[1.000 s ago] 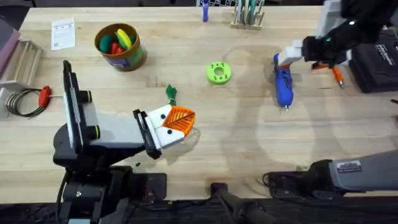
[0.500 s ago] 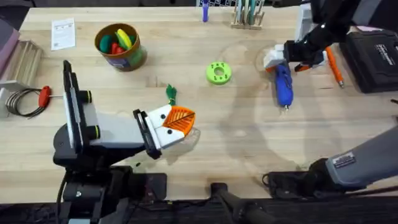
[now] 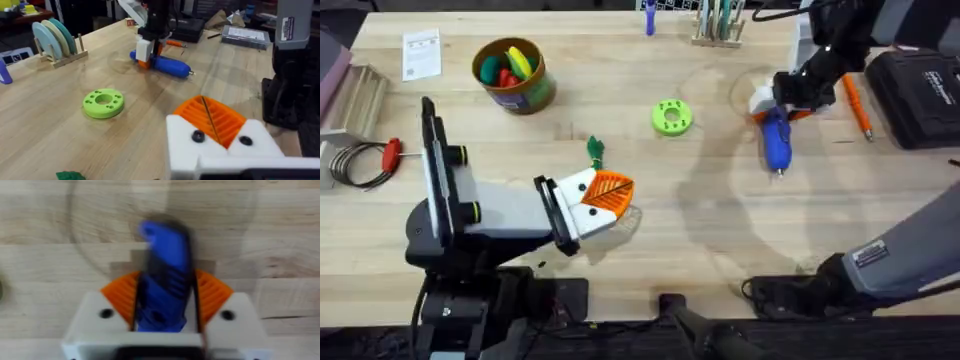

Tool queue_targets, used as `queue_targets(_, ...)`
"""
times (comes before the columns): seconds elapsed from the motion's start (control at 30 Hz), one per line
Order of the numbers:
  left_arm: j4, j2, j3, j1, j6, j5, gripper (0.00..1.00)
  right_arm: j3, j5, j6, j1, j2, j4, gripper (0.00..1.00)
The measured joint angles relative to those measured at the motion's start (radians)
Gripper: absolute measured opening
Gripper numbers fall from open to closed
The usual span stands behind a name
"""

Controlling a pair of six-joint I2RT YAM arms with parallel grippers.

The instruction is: Pick up the gripper from the table and insert it into the empty holder that is missing its gripper. Then pick up a screw, insert it into the mounting hole, and use the screwdriver to tighten it. Finally, clean up the table by picking up the vegetable and placing it into the bucket.

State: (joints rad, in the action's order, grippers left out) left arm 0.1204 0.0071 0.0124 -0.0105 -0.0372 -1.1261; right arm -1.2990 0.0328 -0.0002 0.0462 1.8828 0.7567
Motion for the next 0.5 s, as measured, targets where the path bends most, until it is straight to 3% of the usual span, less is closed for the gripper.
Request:
queue_targets(0.13,0.000,0.000,0.000,0.000,0.000,0.000,0.005,-0.002,0.010,-0.004,0.001,0.004,-0.007,0.094)
queue_targets(0.17,0.000,0.000,0.000,0.000,0.000,0.000,0.005,-0.002,0.011,0.001,0.001,0.006,-0.013,0.037)
queue_targets(0.5,0.000,0.000,0.000,0.000,0.000,0.000,0.005,-0.027,-0.008,0.000,-0.003,0.003,0.055,0.024)
